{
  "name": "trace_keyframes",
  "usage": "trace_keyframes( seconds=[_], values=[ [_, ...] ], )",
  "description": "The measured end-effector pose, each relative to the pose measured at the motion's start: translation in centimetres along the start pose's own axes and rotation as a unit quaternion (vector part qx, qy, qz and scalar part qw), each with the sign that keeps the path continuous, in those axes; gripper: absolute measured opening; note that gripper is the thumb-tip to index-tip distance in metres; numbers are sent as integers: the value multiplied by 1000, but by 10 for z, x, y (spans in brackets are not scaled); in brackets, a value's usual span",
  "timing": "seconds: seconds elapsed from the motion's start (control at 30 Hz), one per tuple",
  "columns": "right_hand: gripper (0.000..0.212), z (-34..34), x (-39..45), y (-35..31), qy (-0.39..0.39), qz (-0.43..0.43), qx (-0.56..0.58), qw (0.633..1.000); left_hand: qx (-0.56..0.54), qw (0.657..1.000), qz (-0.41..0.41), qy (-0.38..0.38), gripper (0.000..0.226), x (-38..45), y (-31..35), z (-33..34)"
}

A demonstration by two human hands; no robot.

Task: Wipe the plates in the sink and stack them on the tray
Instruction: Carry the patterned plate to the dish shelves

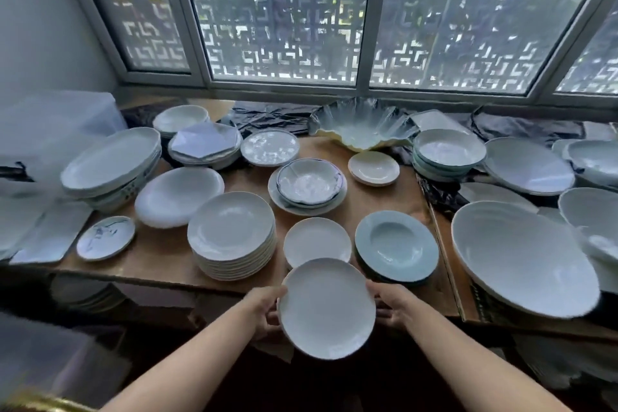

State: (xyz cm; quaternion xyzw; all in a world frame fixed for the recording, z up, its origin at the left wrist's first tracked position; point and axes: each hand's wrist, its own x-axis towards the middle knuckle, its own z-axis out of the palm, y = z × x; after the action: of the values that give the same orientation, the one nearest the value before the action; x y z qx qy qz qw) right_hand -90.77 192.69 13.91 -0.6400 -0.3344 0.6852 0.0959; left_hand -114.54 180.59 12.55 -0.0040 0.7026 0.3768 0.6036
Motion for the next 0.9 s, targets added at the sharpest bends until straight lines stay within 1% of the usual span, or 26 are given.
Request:
trace_keyframes(
  seconds=[0.13, 0.23, 0.33, 0.4, 0.47, 0.53, 0.63, 0.67, 0.77, 0.83, 0.9],
  values=[
    [32, 0, 52, -54, -28, -14, -46, 998, -30, 999, 7, 32, 11, 40, 36, 15],
    [30, 5, 87, -86, -19, -19, -69, 997, -62, 996, 8, 61, 15, 67, 53, 25],
    [36, 14, 120, -102, -16, -17, -81, 996, -116, 989, 12, 88, 28, 89, 63, 33],
    [41, 19, 142, -109, -4, -15, -92, 996, -114, 988, 11, 102, 38, 103, 68, 36],
    [43, 23, 158, -111, 2, -9, -112, 994, -117, 986, -5, 119, 35, 118, 69, 36],
    [39, 29, 168, -115, 14, -14, -130, 991, -108, 985, -5, 133, 29, 130, 69, 35],
    [36, 35, 178, -121, 29, -16, -145, 989, -81, 984, 9, 160, 36, 160, 60, 30],
    [37, 36, 182, -121, 32, -17, -153, 988, -70, 984, 8, 166, 37, 184, 50, 25],
    [47, 36, 197, -119, 35, -24, -168, 985, -30, 983, 15, 179, 36, 220, 34, 17],
    [50, 35, 210, -119, 48, -34, -195, 979, -9, 983, 37, 179, 27, 223, 36, 15],
    [44, 38, 213, -124, 73, -52, -235, 968, -18, 978, 44, 202, 13, 210, 47, 21]
  ],
)
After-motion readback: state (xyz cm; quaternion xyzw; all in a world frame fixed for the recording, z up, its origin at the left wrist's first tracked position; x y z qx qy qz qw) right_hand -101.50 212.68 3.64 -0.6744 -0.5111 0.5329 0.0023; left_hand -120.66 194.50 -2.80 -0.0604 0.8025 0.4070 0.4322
